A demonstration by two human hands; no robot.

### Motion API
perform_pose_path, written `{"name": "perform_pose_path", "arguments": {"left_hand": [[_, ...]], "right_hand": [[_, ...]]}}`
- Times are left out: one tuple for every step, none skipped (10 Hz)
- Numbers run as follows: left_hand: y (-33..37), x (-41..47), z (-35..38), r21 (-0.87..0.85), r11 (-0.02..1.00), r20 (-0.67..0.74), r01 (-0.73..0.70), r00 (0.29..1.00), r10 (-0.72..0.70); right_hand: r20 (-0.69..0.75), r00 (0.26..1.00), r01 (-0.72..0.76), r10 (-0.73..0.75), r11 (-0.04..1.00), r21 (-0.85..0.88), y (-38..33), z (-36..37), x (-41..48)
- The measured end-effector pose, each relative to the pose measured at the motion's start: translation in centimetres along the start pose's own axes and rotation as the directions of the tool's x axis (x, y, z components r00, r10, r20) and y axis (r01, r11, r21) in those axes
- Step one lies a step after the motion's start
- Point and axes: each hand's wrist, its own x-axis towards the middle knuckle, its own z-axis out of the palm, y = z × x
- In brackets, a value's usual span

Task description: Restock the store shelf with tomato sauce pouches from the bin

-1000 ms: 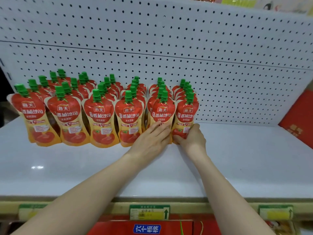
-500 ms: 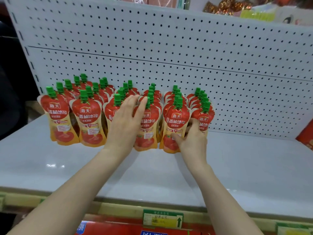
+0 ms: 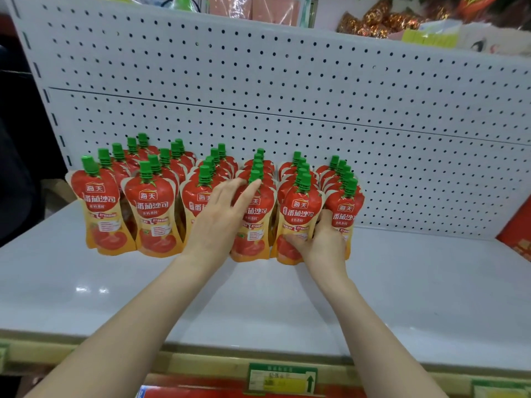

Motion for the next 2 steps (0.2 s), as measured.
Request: {"name": "perform_pose_path", "arguments": {"left_hand": [[-0.2, -0.2, -0.5, -0.012, 1.000, 0.007, -0.006, 1.000, 0.006], [-0.6, -0.8, -0.3, -0.002, 0.999, -0.017, -0.046, 0.999, 0.046]], "right_hand": [[0.035, 0.999, -0.002, 0.001, 1.000, 0.023, -0.3, -0.3, -0.6], [-0.085, 0.996, 0.019, -0.013, 0.997, 0.077, -0.7, -1.8, -0.7]]}}
